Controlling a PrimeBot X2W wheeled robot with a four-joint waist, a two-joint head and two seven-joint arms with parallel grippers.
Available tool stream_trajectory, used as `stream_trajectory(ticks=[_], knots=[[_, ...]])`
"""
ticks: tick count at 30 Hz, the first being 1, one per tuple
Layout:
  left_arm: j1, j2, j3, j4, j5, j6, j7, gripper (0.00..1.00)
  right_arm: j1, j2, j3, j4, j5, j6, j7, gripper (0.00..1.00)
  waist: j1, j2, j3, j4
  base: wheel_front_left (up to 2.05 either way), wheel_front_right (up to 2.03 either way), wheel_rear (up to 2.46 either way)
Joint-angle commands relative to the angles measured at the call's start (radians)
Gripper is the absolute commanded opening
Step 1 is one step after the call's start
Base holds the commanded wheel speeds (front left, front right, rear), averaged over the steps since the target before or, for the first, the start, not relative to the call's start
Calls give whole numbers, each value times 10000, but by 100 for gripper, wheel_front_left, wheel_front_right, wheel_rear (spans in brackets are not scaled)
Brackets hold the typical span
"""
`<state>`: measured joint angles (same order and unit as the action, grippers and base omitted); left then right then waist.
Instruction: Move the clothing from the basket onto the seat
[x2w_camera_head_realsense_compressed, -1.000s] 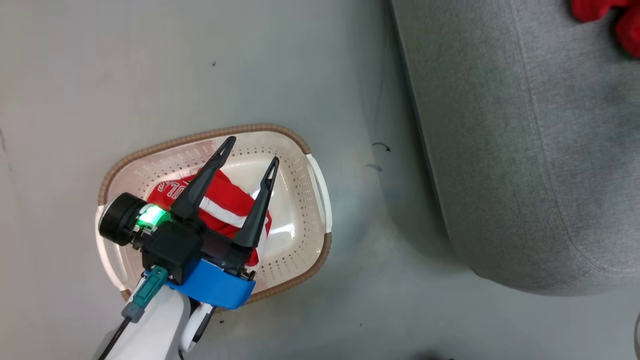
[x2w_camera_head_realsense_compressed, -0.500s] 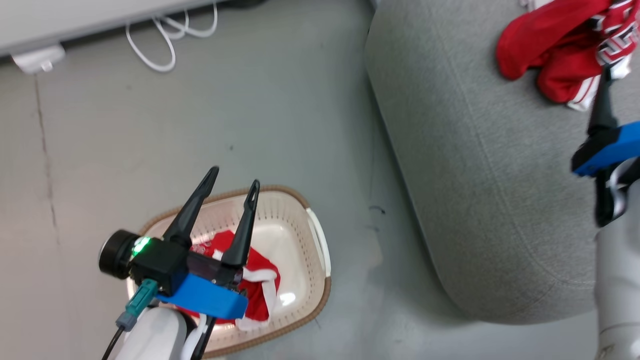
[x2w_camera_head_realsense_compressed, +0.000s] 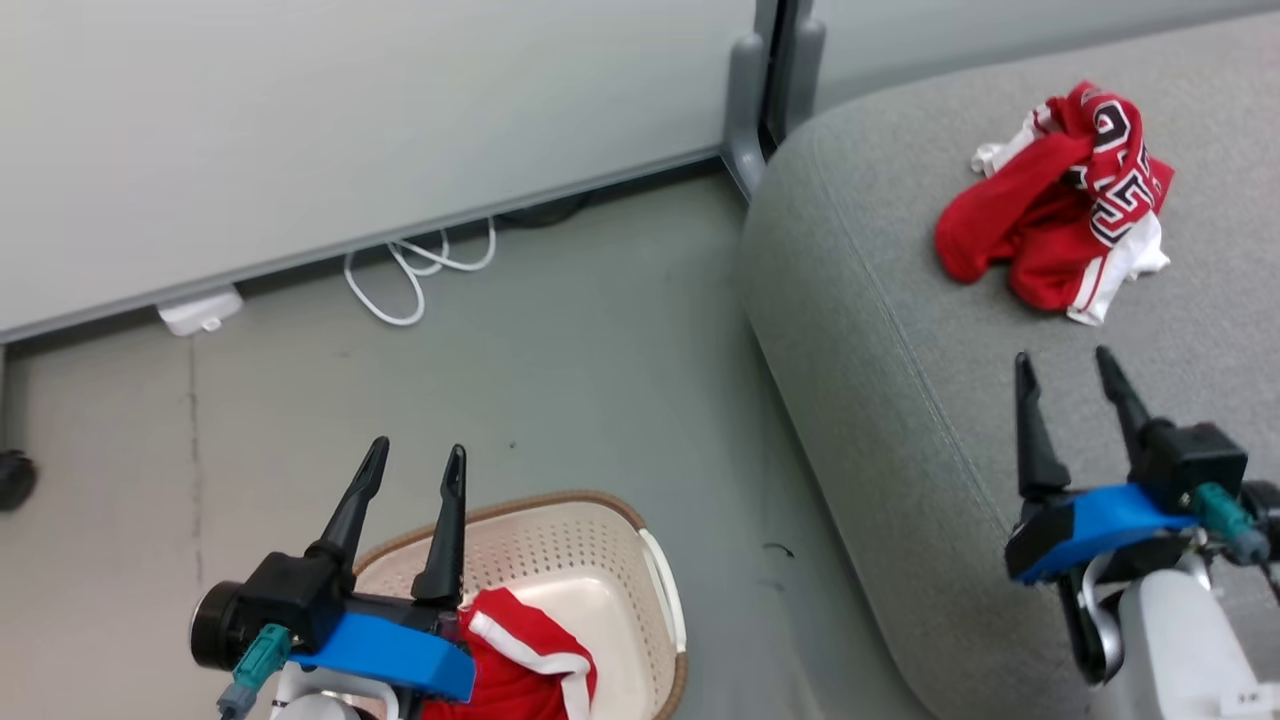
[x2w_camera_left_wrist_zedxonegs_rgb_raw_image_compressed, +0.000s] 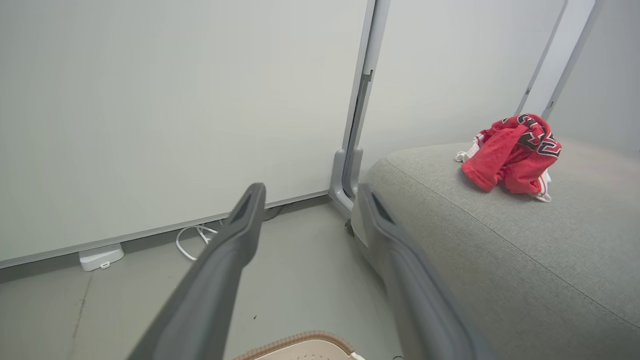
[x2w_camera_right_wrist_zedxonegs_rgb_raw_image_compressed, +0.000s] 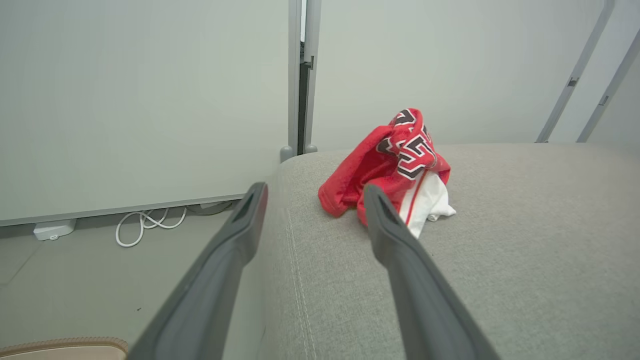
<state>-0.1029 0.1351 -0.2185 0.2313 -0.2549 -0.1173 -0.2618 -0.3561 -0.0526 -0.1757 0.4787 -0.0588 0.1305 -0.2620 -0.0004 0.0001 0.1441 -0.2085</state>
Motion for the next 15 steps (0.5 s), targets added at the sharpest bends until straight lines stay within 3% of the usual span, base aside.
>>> stream_trajectory(ticks=[1, 10, 15], knots=[[136, -80, 171, 99, 56, 32, -47, 100, 375, 25, 249, -244, 249, 5, 13, 100, 4, -1, -392, 334, 0, 0, 0], [521, -330, 898, 659, 190, 19, -47, 100, 1782, 19, 1297, -1717, 627, 5, 485, 100, 4, -1, -1028, 1044, 0, 0, 0], [652, -385, 1207, 838, 279, 21, -47, 100, 2234, 15, 1369, -2161, 653, 3, 712, 100, 4, -1, -1205, 1379, 0, 0, 0]])
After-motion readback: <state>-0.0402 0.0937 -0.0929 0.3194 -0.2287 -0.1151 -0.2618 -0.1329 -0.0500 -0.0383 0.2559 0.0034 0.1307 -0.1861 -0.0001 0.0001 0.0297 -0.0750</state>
